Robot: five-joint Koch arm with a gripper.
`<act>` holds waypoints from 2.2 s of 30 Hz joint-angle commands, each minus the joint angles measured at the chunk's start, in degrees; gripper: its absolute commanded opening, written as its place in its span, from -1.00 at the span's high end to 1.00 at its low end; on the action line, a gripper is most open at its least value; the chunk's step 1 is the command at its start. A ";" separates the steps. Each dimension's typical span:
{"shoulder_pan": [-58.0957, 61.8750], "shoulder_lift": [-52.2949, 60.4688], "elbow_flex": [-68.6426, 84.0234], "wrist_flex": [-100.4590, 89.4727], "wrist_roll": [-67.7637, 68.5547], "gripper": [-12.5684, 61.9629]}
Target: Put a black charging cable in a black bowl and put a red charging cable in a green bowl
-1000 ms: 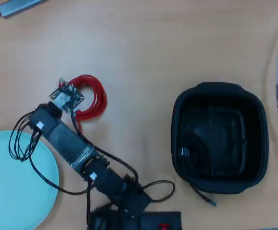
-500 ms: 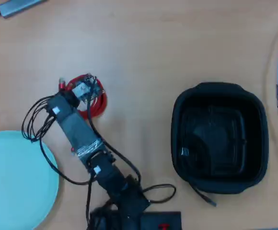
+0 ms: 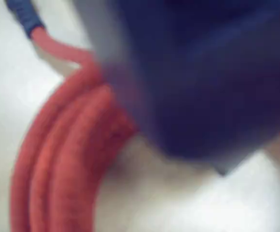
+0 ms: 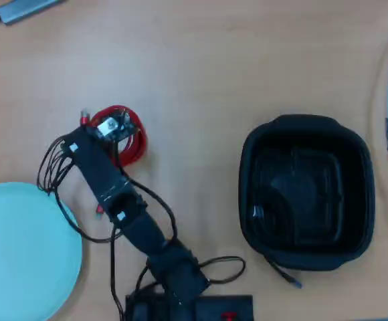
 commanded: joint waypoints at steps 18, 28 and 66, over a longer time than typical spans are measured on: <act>-0.97 14.06 -3.08 8.70 0.62 0.87; -7.65 37.35 -7.21 10.81 -0.88 0.87; -49.83 11.95 -18.98 -17.31 -50.36 0.87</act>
